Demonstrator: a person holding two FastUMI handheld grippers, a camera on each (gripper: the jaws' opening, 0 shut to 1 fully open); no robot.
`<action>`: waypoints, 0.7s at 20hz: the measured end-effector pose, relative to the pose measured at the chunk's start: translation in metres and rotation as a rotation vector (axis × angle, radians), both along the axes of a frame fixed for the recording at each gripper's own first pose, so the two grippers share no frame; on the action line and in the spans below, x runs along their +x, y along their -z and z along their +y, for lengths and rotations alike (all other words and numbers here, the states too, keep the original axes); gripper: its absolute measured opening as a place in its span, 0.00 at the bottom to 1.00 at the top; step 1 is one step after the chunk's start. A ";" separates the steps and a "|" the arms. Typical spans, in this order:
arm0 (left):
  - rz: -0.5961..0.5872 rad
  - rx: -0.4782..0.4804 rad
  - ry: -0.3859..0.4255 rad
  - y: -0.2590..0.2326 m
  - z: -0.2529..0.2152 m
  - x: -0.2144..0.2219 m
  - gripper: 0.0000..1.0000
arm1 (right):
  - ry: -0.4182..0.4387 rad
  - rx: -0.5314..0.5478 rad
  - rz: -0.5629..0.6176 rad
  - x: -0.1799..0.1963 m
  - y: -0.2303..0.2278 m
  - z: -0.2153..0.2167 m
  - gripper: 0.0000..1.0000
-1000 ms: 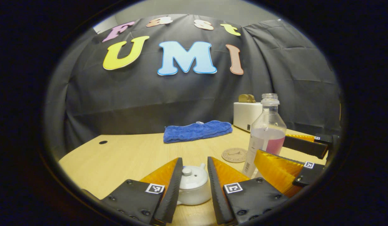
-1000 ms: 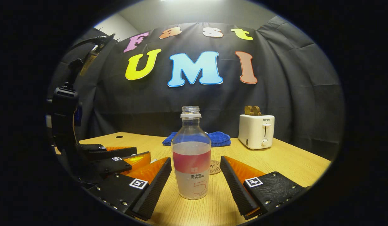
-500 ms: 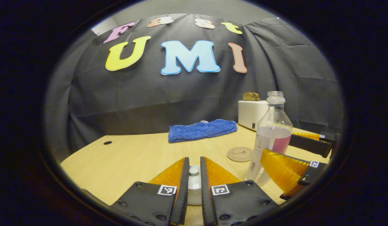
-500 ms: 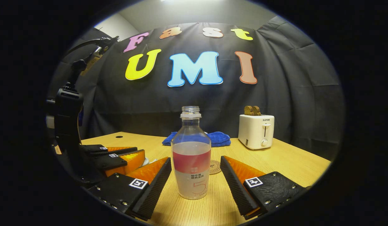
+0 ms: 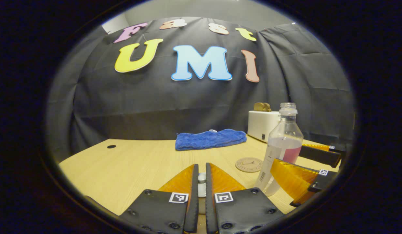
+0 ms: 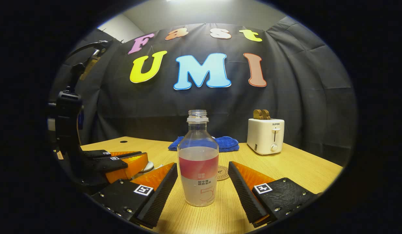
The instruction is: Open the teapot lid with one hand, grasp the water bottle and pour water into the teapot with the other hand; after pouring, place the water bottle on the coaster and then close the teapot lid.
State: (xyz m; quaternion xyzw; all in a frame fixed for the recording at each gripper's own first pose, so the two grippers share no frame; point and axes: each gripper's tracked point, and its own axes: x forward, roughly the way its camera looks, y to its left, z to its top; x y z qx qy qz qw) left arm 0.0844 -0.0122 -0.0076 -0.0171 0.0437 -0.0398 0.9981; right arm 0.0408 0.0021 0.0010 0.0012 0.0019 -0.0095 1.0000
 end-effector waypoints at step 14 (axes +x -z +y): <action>-0.180 -0.119 -0.026 -0.043 0.031 -0.023 0.16 | -0.044 0.002 0.044 0.004 0.006 0.008 0.96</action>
